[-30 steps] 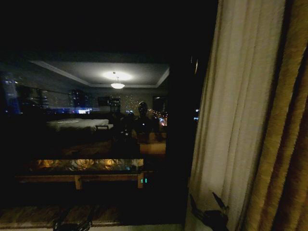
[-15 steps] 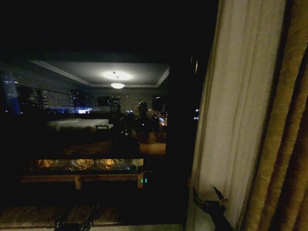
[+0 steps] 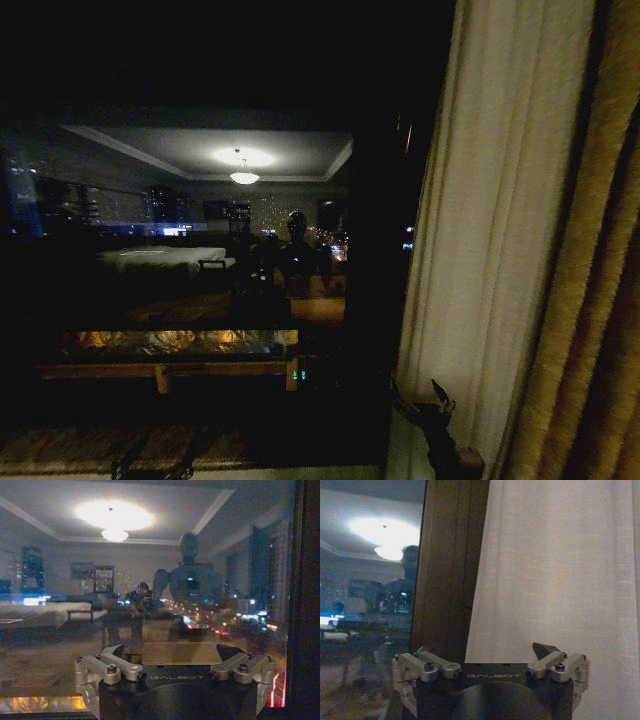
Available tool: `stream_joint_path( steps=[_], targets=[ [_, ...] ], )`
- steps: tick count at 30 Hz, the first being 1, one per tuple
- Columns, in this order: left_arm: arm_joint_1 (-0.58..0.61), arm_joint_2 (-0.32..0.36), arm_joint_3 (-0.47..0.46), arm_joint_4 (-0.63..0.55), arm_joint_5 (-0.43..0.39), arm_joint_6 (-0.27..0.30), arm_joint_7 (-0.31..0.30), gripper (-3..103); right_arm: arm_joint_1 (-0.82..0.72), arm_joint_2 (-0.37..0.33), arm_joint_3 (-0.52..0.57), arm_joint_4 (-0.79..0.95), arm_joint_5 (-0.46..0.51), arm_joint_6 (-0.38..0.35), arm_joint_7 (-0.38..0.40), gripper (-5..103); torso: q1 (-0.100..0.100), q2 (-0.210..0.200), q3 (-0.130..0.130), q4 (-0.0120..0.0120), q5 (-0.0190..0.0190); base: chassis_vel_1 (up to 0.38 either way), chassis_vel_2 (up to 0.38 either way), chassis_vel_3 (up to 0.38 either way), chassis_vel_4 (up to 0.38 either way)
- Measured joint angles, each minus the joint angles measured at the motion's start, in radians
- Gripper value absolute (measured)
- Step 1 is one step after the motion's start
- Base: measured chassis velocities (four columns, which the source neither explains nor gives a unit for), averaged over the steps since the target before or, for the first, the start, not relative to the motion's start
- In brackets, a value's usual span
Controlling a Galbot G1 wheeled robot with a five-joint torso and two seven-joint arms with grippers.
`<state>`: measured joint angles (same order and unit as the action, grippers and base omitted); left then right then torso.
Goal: Open the curtains by pulling them apart, changing their state from closed to fully open.
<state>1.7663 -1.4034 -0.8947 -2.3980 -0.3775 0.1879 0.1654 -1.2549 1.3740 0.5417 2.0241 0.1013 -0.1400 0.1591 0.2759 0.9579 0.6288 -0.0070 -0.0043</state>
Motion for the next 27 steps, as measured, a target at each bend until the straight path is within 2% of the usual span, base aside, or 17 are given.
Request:
stream_joint_path(
  steps=[2, 4, 10, 13, 14, 17, 18, 20, 22, 23, 24, 26, 27],
  targets=[
    [0.001, 0.0, -0.001, 0.0, 0.0, -0.001, 0.0, 100, 0.004, 0.0, 0.0, -0.006, -0.004, 0.001, 0.001, 101, 0.0, 0.0, 0.0, 0.0, 0.0, 0.0, 0.0, 0.0, 0.0],
    [0.004, -0.001, -0.004, -0.003, 0.0, -0.004, 0.0, 100, 0.021, 0.0, 0.001, -0.032, -0.021, 0.007, 0.009, 96, 0.0, 0.0, 0.0, 0.0, -0.0001, 0.0, 0.0, 0.0, 0.0],
    [0.005, -0.001, -0.004, -0.009, 0.001, -0.006, 0.0, 100, 0.063, 0.0, 0.001, -0.086, -0.058, 0.028, 0.021, 96, 0.0, 0.0, 0.0, -0.0001, 0.0, 0.0, 0.0, 0.0, 0.0],
    [0.008, 0.0, -0.005, -0.014, 0.002, -0.006, 0.0, 100, 0.101, 0.0, 0.003, -0.124, -0.086, 0.036, 0.046, 83, 0.0, 0.0, 0.0, 0.0001, -0.0001, 0.0, 0.0, 0.0, 0.0],
    [0.008, 0.0, -0.005, -0.014, 0.002, -0.006, 0.0, 100, 0.101, 0.0, 0.003, -0.124, -0.086, 0.036, 0.046, 83, 0.0, 0.0, 0.0, 0.0001, -0.0001, 0.0, 0.0, 0.0, 0.0],
    [0.017, 0.0, -0.009, -0.021, 0.003, -0.011, 0.0, 100, 0.117, 0.0, 0.01, -0.143, -0.107, 0.036, 0.074, 66, 0.0, 0.0, 0.0, 0.0, -0.0001, 0.0, 0.0, 0.0, 0.0],
    [0.017, 0.0, -0.009, -0.021, 0.003, -0.011, 0.0, 100, 0.117, 0.0, 0.01, -0.143, -0.107, 0.036, 0.074, 66, 0.0, 0.0, 0.0, 0.0, -0.0001, 0.0, 0.0, 0.0, 0.0],
    [0.021, -0.001, -0.009, -0.024, 0.003, -0.014, 0.0, 100, 0.117, 0.0, 0.016, -0.146, -0.119, 0.038, 0.078, 56, 0.0, 0.0, 0.0, -0.0001, 0.0, 0.0, 0.0, 0.0, 0.0],
    [0.021, -0.001, -0.009, -0.025, 0.003, -0.014, 0.0, 100, 0.117, 0.0, 0.017, -0.145, -0.12, 0.039, 0.078, 56, 0.0, 0.0, 0.0, 0.0, 0.0, 0.0, 0.0, 0.0, 0.0],
    [0.022, 0.002, -0.009, -0.026, 0.003, -0.015, 0.0, 100, 0.115, 0.0, 0.02, -0.144, -0.121, 0.04, 0.078, 44, 0.0, 0.0, 0.0, 0.0, 0.0, 0.0, 0.0, 0.0, 0.0],
    [0.022, 0.005, -0.009, -0.027, 0.003, -0.016, 0.0, 100, 0.113, 0.0, 0.021, -0.142, -0.121, 0.04, 0.078, 39, 0.0, 0.0, 0.0, -0.0001, 0.0, 0.0, 0.0, 0.0, 0.0],
    [0.021, 0.007, -0.009, -0.027, 0.003, -0.016, 0.0, 100, 0.112, 0.0, 0.022, -0.14, -0.121, 0.041, 0.078, 39, 0.0, 0.0, 0.0, 0.0, -0.0001, 0.0, 0.0, 0.0, 0.0],
    [0.02, 0.01, -0.009, -0.027, 0.002, -0.016, 0.0, 100, 0.109, 0.0, 0.023, -0.137, -0.121, 0.041, 0.078, 33, 0.0, 0.0, 0.0, 0.0, -0.0001, 0.0, 0.0, 0.0, 0.0]
  ],
)
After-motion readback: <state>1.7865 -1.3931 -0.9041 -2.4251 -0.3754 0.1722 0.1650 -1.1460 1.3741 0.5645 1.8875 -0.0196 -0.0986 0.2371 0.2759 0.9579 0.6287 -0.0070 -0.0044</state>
